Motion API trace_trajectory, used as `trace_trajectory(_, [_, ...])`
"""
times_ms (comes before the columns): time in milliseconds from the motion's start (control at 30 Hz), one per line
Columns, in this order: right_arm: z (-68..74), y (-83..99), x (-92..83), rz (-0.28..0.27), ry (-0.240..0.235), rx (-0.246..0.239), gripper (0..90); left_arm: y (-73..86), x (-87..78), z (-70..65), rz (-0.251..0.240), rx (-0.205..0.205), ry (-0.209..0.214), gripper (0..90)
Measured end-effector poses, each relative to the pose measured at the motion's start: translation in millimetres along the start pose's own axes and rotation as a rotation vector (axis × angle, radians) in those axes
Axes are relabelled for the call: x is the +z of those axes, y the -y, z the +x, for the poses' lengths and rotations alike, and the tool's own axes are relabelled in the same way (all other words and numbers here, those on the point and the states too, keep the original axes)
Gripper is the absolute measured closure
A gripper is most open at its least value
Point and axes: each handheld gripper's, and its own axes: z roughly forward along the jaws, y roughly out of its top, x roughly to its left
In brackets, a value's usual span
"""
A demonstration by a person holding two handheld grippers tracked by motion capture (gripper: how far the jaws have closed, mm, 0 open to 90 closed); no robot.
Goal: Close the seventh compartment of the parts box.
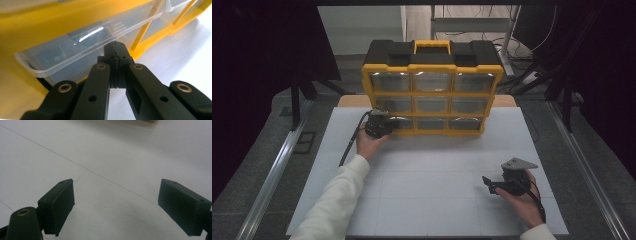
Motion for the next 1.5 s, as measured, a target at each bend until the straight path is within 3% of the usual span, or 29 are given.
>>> trace_trajectory(167, [-1.7, 0.4, 0.1, -0.003, 0.002, 0.006, 14.2, 0.5, -6.9, -0.1, 0.001, -0.01, 0.0, 90.0])
trace_trajectory(667, [-2.9, -2.4, 2.0, -0.011, -0.012, 0.005, 14.3, 16.4, -28.5, -12.8, 0.023, 0.012, 0.009, 90.0])
trace_trajectory(1133, [3.2, -6.1, 4.2, -0.006, -0.011, -0.022, 14.3, 35.1, -70.7, -33.1, 0.013, 0.088, 0.01, 90.0])
trace_trajectory(1433, [5.4, -6.6, 3.3, -0.006, -0.008, -0.03, 14.3, 58.7, -108.5, -41.1, -0.022, 0.081, 0.01, 89.6])
trace_trajectory(1500, [5.3, -6.7, 3.7, -0.005, -0.008, -0.028, 14.3, 68.9, -116.6, -41.7, -0.033, 0.079, 0.001, 84.6])
